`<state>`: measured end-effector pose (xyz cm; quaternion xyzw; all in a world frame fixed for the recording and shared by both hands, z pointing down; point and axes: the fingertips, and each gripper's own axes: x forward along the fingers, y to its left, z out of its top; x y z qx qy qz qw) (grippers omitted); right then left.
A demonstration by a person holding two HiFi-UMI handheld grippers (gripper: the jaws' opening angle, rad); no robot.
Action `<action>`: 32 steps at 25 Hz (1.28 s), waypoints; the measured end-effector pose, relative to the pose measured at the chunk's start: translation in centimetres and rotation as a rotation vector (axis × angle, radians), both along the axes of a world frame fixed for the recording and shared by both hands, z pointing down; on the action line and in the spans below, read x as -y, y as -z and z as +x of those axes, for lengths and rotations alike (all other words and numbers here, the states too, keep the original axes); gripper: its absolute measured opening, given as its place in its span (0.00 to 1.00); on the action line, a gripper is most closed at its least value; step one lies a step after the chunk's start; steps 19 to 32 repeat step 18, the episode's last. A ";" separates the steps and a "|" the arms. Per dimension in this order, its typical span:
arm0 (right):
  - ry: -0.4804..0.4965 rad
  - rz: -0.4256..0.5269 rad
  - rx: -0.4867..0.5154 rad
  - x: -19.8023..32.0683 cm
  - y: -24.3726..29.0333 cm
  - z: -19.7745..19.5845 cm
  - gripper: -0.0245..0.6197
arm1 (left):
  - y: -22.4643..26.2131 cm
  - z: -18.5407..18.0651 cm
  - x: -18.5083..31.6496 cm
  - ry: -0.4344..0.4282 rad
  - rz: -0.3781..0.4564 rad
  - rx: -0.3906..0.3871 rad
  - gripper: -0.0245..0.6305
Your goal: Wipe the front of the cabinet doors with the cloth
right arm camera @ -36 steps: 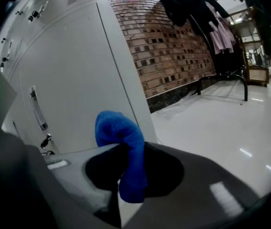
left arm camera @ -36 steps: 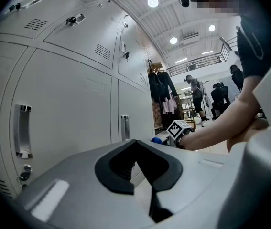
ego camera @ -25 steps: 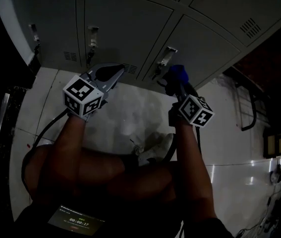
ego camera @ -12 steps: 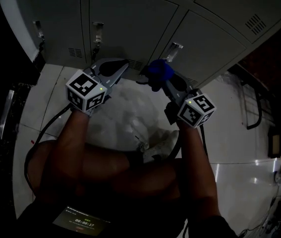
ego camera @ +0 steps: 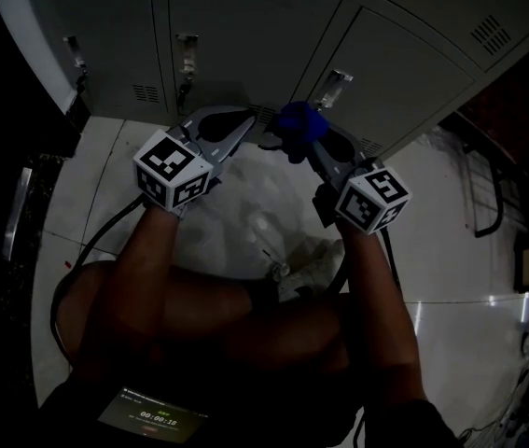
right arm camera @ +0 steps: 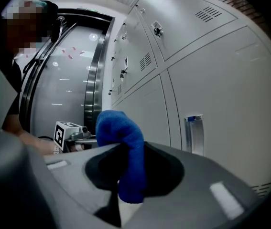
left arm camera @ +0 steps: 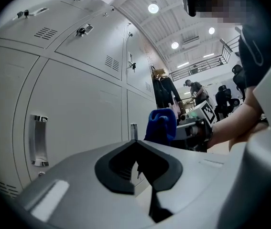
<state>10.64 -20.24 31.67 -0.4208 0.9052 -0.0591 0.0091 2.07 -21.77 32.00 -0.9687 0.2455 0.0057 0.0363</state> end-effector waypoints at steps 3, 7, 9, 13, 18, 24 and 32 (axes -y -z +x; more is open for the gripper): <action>0.000 -0.001 -0.001 0.0 -0.1 -0.2 0.16 | 0.1 0.2 -0.1 -0.003 0.001 -0.009 0.04; 0.003 -0.005 -0.004 -0.1 -0.3 -0.5 0.16 | -0.1 0.2 -0.2 -0.007 -0.004 -0.005 0.05; 0.003 -0.006 -0.002 -0.1 -0.2 -0.6 0.16 | -0.1 0.2 -0.2 -0.006 -0.004 -0.005 0.04; 0.001 -0.006 0.001 -0.1 -0.2 -0.4 0.16 | -0.1 0.2 -0.2 -0.005 -0.004 -0.006 0.04; 0.004 -0.006 0.008 0.2 -0.4 -0.5 0.16 | -0.5 0.3 0.3 -0.004 -0.006 -0.002 0.04; 0.004 -0.006 0.008 0.2 -0.4 -0.5 0.16 | -0.5 0.3 0.3 -0.004 -0.006 -0.002 0.04; 0.004 -0.006 0.008 0.2 -0.4 -0.5 0.16 | -0.5 0.3 0.3 -0.004 -0.006 -0.002 0.04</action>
